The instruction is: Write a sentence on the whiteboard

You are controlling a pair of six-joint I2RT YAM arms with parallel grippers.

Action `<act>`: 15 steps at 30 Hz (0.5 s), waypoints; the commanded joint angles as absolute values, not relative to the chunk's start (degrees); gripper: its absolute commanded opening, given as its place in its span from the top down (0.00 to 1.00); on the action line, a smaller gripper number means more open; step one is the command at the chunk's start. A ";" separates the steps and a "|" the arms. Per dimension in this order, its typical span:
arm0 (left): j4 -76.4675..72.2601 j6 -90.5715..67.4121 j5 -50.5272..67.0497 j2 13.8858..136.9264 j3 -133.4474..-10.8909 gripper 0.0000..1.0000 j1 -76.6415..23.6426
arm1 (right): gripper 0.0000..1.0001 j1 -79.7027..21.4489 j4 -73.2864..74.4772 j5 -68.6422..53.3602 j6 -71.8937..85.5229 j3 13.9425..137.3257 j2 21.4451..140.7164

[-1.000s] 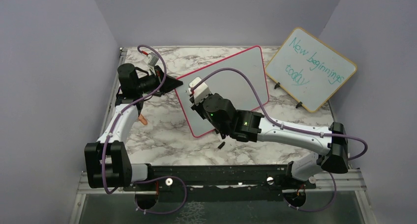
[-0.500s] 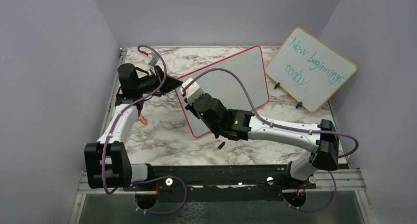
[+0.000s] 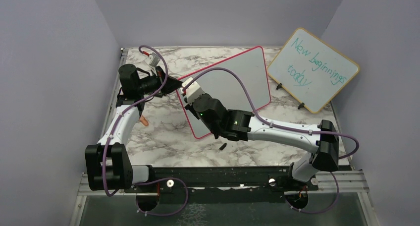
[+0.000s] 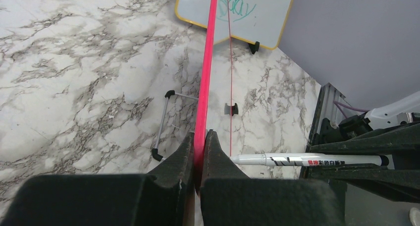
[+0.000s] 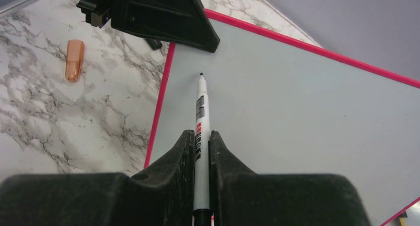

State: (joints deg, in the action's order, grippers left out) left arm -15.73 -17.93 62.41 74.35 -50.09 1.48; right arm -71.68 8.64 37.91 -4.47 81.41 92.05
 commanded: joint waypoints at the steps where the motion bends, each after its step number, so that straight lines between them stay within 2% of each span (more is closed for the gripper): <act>1: -12.13 -10.89 60.56 74.84 -47.37 1.00 0.09 | 0.99 -72.16 7.48 39.82 -3.53 83.53 93.06; 15: -12.57 -11.25 60.64 74.87 -47.29 1.00 0.09 | 0.99 -72.16 8.50 41.50 -3.55 84.10 94.34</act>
State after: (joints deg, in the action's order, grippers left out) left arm -15.75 -17.96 62.28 74.26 -50.00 1.48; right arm -71.68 8.64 39.16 -4.49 81.52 93.08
